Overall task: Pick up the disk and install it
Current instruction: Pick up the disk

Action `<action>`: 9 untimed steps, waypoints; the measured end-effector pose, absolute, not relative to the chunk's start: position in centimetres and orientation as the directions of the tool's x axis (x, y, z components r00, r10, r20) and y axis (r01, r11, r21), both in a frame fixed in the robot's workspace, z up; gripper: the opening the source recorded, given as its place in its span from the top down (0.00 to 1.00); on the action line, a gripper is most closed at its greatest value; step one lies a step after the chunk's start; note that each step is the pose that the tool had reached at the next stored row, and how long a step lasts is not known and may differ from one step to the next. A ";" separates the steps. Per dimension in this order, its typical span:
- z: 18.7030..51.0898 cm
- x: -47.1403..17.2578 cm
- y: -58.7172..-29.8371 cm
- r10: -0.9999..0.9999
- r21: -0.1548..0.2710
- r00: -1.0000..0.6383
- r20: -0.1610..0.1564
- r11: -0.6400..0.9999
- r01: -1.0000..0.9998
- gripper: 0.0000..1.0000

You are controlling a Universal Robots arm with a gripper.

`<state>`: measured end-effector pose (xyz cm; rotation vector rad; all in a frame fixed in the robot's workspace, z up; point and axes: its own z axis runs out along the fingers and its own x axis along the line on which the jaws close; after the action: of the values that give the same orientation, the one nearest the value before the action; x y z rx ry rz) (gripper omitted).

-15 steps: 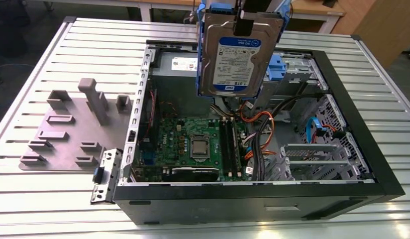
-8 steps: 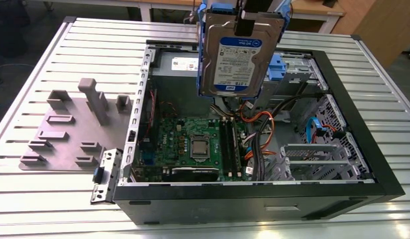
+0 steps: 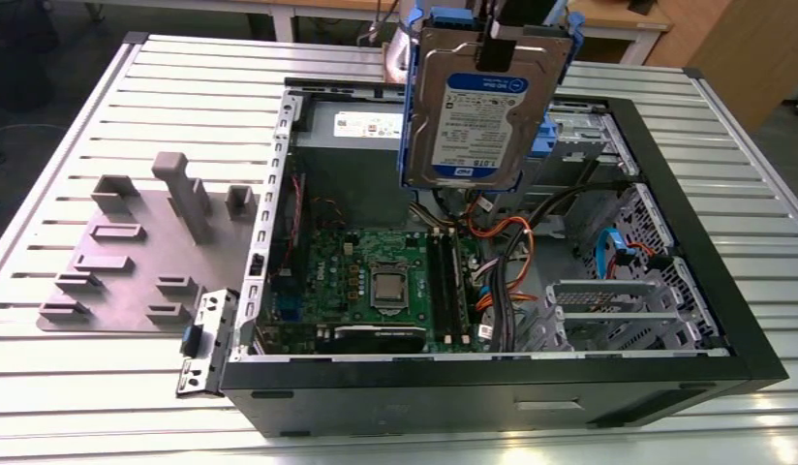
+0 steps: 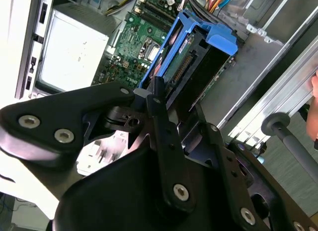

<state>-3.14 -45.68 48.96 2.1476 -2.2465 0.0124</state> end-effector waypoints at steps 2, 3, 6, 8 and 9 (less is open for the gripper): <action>49.0 -2.8 -45.7 -0.999 0.018 -0.045 0.030 0.045 -0.999 0.65; 49.0 -2.8 -45.7 -0.999 0.018 -0.045 0.030 0.045 -0.999 0.65; 49.0 -2.7 -45.7 -0.999 0.018 -0.045 0.030 0.045 -0.999 0.65; 49.0 -2.7 -45.7 -0.999 0.018 -0.045 0.030 0.045 -0.999 0.65; 49.0 -2.7 -45.7 -0.999 0.018 -0.045 0.030 0.045 -0.999 0.65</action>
<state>-2.73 -45.68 48.96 2.1475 -2.2465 0.0124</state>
